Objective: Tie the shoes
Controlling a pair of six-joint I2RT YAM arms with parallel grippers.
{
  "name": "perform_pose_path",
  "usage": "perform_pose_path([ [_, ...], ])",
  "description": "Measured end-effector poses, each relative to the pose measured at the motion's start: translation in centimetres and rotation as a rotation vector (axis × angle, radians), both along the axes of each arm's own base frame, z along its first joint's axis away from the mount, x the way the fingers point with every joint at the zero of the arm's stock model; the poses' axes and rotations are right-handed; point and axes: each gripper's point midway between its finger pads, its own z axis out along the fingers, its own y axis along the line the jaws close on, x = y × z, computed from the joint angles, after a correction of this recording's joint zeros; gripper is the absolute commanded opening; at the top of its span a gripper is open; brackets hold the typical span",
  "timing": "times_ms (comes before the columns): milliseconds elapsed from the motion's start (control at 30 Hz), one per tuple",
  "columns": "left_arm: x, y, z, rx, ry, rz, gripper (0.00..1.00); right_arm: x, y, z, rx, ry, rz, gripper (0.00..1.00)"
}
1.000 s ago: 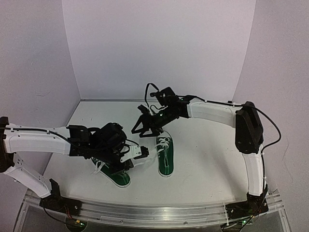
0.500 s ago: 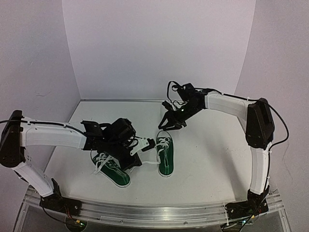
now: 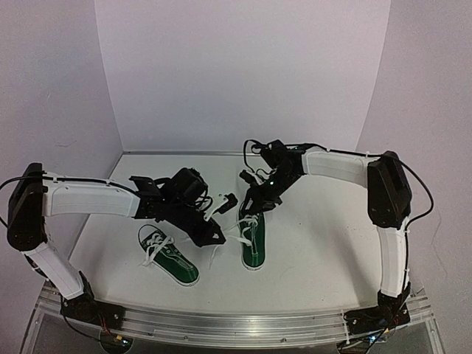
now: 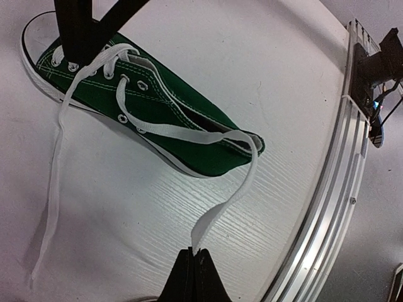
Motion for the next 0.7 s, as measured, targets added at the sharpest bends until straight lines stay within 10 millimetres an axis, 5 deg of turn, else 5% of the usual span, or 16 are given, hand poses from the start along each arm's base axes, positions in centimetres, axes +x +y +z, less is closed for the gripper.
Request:
perform_pose_path([
  [233, 0.3, 0.2, 0.2, -0.019, 0.053, 0.036, 0.0, -0.8, -0.2, -2.7, -0.087, -0.014, 0.031, 0.3],
  [700, 0.3, 0.0, -0.1, -0.025, 0.081, 0.05, 0.0, -0.4, -0.4, -2.7, -0.139, -0.074, 0.039, 0.31],
])
